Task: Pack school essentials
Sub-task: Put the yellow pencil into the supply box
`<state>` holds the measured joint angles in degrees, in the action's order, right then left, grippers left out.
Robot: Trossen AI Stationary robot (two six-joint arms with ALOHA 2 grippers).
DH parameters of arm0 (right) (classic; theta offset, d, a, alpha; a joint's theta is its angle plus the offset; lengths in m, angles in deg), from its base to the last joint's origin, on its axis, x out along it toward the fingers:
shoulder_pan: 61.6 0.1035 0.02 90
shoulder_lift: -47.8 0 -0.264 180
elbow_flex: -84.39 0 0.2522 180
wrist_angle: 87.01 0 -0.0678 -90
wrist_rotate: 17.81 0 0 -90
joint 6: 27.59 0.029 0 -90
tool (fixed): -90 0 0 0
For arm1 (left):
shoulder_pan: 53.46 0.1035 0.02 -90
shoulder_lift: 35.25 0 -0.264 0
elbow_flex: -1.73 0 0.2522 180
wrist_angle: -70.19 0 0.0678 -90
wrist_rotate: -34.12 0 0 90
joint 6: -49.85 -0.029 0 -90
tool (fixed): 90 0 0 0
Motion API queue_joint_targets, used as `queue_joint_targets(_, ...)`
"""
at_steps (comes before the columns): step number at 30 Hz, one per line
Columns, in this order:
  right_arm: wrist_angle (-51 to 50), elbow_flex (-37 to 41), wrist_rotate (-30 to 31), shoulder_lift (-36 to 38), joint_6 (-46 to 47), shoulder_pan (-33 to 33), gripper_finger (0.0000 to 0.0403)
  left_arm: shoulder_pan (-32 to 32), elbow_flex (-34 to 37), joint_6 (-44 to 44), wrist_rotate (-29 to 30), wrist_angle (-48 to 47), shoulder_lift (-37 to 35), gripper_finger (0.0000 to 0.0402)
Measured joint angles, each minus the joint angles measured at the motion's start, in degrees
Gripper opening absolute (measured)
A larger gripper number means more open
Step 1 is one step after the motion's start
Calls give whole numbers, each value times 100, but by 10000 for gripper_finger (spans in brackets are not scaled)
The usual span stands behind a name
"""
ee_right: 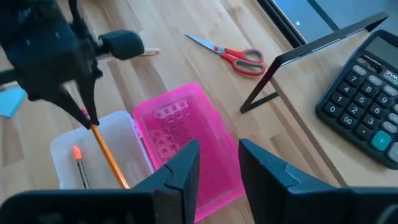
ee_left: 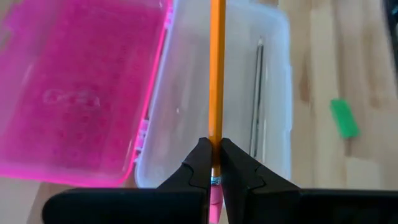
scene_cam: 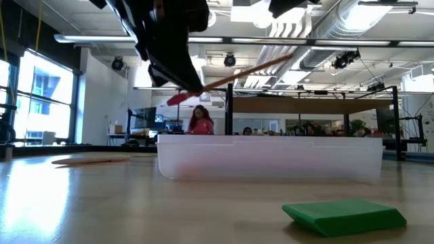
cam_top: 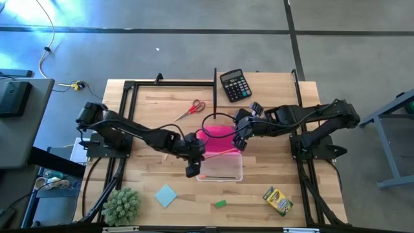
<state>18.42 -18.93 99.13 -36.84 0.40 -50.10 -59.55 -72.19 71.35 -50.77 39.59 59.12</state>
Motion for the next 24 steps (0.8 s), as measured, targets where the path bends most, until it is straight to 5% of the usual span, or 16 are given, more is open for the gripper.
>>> queue_joint_targets(24,-108,0,-4,0,2,0,103,2,-192,83,-301,176,741,9)
